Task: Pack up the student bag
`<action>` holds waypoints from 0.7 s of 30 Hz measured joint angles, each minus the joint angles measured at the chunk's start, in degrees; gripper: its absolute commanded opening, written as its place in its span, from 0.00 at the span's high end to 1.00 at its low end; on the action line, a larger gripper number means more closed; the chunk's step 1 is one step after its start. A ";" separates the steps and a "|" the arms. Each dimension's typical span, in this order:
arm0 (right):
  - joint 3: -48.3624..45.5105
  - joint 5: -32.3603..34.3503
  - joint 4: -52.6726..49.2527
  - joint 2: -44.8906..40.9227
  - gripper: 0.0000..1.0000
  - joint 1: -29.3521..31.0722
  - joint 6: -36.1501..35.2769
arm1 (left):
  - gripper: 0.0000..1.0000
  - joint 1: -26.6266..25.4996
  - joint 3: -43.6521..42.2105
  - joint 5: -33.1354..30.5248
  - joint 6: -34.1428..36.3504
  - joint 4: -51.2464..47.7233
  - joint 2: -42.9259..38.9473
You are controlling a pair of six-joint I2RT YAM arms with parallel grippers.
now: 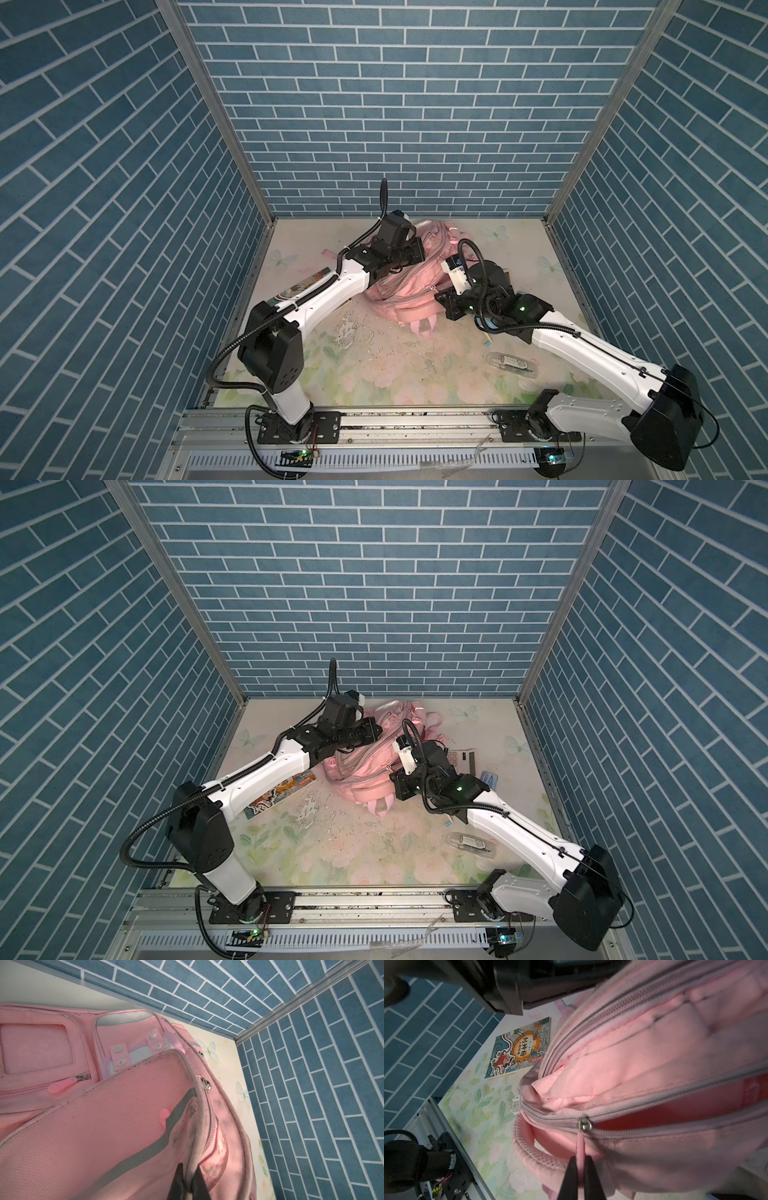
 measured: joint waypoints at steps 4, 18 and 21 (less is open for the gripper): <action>0.13 1.20 -0.98 0.39 1.00 1.25 3.58 | 1.00 -0.17 0.00 -1.29 -0.63 0.33 0.52; -1.01 2.19 3.37 5.01 1.00 5.92 6.05 | 1.00 -0.63 0.59 -2.95 -3.32 1.64 2.12; -2.54 2.01 5.40 5.03 1.00 5.92 5.35 | 1.00 -0.63 1.40 -2.97 -3.63 1.60 2.64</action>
